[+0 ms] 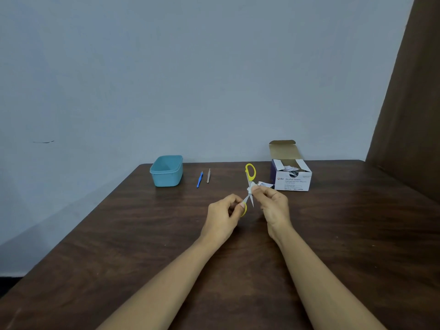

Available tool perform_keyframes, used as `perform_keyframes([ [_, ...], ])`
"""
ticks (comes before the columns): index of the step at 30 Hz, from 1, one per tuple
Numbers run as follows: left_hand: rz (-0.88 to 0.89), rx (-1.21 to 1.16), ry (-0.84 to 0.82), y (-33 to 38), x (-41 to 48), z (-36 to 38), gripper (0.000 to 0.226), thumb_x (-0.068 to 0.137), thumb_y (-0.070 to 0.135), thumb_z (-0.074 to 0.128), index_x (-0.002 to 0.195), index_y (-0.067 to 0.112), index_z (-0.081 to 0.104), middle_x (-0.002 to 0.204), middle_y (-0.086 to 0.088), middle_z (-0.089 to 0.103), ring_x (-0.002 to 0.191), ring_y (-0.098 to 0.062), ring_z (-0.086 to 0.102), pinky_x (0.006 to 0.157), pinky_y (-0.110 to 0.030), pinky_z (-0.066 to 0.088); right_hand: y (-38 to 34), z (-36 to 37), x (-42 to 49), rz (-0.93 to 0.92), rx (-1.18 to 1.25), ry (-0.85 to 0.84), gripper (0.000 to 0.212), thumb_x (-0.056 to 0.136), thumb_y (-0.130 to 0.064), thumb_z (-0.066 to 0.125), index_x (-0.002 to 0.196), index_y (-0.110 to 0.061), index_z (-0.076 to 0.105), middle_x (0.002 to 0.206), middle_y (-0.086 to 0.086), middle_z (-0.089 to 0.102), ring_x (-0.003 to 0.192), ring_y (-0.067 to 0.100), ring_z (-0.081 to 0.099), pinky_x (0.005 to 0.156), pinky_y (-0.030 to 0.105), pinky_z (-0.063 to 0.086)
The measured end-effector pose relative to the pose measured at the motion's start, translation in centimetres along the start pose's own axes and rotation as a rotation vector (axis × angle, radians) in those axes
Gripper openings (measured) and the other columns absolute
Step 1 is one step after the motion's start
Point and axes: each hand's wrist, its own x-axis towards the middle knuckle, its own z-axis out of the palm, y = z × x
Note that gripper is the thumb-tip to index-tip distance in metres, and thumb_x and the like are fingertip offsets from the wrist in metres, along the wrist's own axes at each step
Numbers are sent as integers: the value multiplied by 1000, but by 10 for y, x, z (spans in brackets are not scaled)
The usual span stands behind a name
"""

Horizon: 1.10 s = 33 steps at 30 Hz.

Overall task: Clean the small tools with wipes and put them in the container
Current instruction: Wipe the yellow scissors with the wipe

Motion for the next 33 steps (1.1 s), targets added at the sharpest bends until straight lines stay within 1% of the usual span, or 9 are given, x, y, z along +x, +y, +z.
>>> perform_keyframes([
  [4,5,-9,2,0,0,0,13,95,23,57,88,17,66,63,12,59,61,3,55,57,-7,40,0,-1,-1,9,-30,21,15,84,-15,72,89,-1,73,72,-1,64,63,-1,52,59,10,40],
  [8,9,-21,-4,1,0,0,14,95,23,57,88,16,67,65,11,62,61,1,55,56,-8,40,2,-1,1,10,-23,80,11,86,-17,69,86,-7,75,59,-11,58,60,1,46,64,18,37],
  [13,7,-33,0,1,0,0,14,95,24,57,88,16,66,64,9,62,59,-1,54,56,-9,40,-1,0,0,29,25,34,6,87,-12,68,89,-9,73,74,-9,69,62,-5,57,64,10,41],
  [16,9,-24,3,1,0,0,14,95,23,57,88,15,66,62,11,60,59,0,54,56,-8,39,-3,-2,1,76,108,24,9,81,-6,72,90,-6,73,80,-3,71,61,-5,59,63,13,40],
  [18,19,-19,-2,1,0,0,14,95,23,57,88,15,66,62,12,59,59,1,54,57,-8,39,-3,-3,2,80,111,25,12,80,-5,73,92,-3,72,79,-2,70,58,-5,58,62,14,40],
  [23,17,-30,-13,0,0,0,14,95,24,57,88,17,66,62,13,59,60,1,53,57,-9,39,1,0,2,56,65,70,10,82,-14,73,88,-6,74,54,-14,60,51,-2,48,60,15,36],
  [27,18,-36,-9,0,0,0,14,95,24,57,88,16,67,63,12,60,60,-1,53,58,-12,40,2,-2,5,74,80,67,15,86,-14,69,96,-4,74,63,-10,62,62,2,46,60,16,36],
  [30,11,-41,-13,1,0,0,14,95,24,57,89,16,67,64,11,61,60,-2,53,58,-12,41,0,-3,4,100,118,56,14,85,-8,68,97,-4,72,75,-4,67,61,0,53,58,14,38],
  [33,8,-37,-23,0,0,0,14,95,26,57,90,17,67,65,12,61,62,-1,55,60,-15,43,-2,-2,3,94,146,68,6,83,-8,71,89,-7,73,65,-9,67,53,-2,53,56,12,39],
])
